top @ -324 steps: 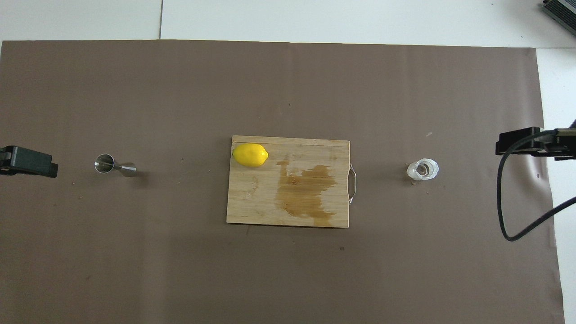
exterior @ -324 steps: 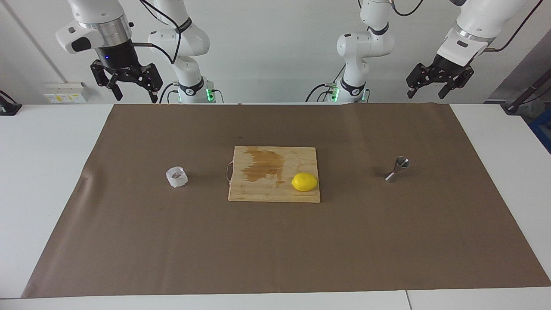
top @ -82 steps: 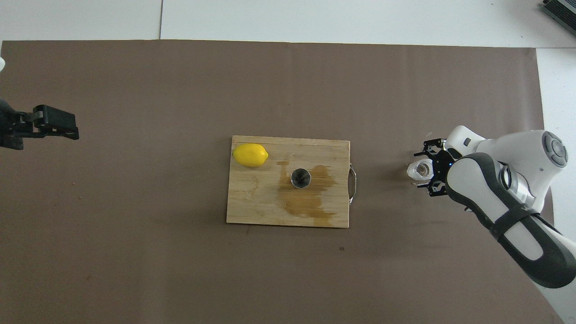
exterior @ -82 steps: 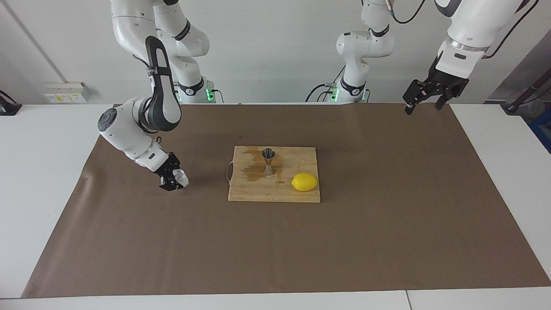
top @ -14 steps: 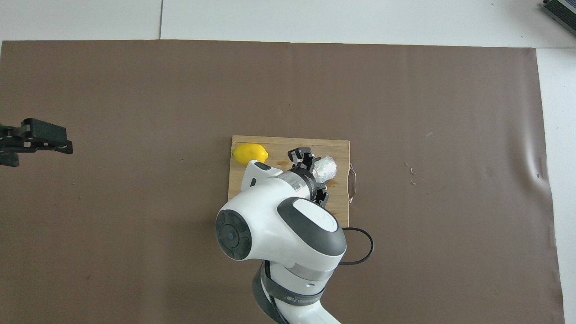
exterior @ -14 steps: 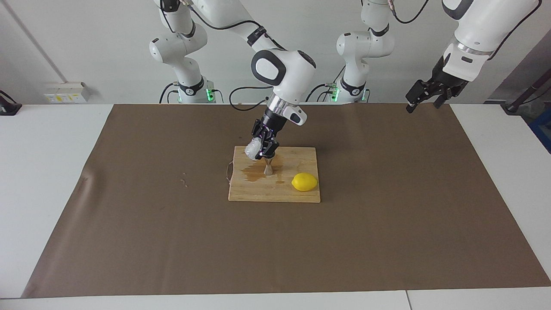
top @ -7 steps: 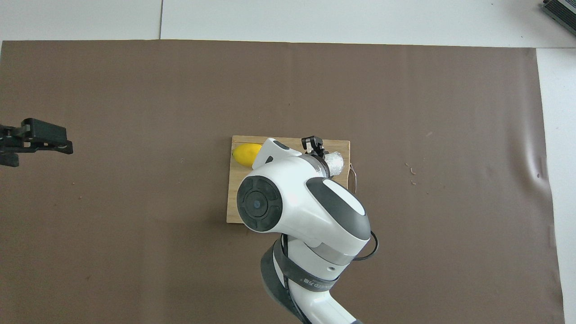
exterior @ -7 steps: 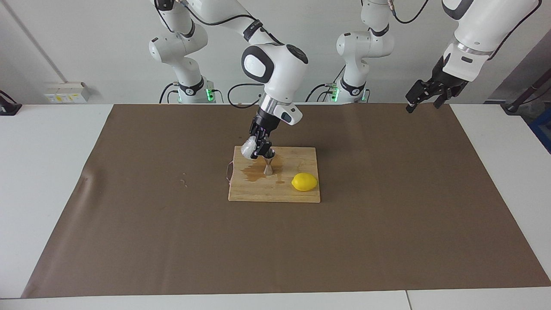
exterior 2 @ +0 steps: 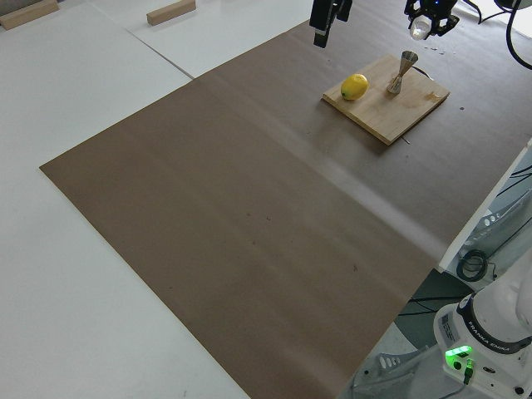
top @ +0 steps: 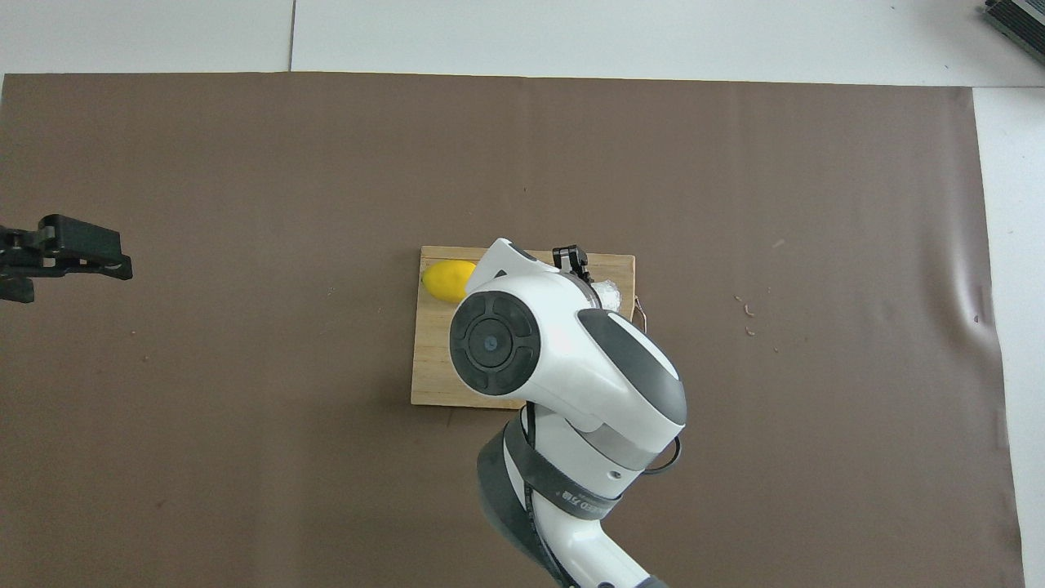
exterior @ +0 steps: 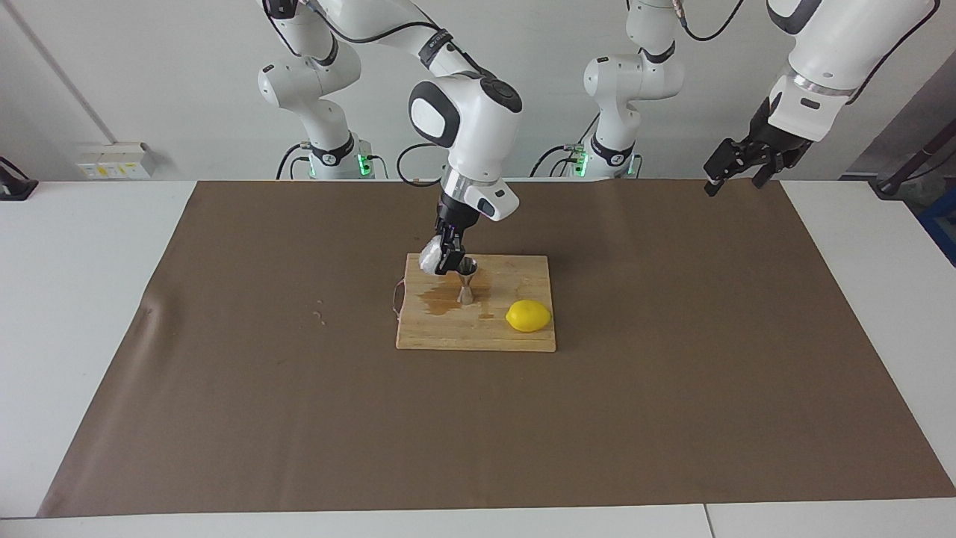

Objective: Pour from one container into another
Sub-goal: 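Tilt the white cup with the right gripper to pour into the metal cup, then carry the white cup back with the right gripper and set it down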

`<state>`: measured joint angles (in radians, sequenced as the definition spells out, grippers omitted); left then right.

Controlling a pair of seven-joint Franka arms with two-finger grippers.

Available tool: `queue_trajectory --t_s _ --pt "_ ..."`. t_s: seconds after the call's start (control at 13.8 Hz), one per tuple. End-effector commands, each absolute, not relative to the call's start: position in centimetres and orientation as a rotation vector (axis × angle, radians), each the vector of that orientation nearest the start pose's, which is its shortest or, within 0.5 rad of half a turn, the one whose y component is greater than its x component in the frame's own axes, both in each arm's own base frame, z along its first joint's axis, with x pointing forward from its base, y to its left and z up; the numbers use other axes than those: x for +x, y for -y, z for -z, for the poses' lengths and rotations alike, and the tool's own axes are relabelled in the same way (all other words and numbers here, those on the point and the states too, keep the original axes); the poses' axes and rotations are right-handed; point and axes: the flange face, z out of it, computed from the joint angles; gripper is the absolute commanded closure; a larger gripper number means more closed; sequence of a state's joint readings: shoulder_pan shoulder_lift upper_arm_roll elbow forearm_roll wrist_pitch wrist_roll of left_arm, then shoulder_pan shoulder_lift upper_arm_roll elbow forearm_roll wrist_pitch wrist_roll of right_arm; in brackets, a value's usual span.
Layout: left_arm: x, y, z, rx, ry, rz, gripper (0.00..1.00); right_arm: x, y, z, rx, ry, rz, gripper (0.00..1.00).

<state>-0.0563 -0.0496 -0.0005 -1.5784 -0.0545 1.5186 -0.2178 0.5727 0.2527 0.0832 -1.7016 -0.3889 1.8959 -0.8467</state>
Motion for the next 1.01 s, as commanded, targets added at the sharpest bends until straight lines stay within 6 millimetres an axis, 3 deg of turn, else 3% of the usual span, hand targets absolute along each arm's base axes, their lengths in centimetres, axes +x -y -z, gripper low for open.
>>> queue_trajectory --t_s 0.0,0.36,0.72,0.94 --pt "52.3 3.2 -64.3 -3.193 0.268 -0.041 0.0 52.3 -34.9 -45.0 1.992 -2.052 0.098 1.0" --pt "52.3 3.2 -64.3 -3.193 0.268 -0.041 0.0 53.6 -32.0 -44.3 2.039 -2.086 0.134 1.0" --pt "52.3 3.2 -64.3 -3.193 0.268 -0.041 0.0 55.4 -26.2 -42.2 2.141 -2.161 0.195 1.0" --pt "52.3 3.3 -64.3 -3.193 0.265 -0.041 0.0 56.4 -21.9 -40.0 2.178 -2.218 0.104 1.0"
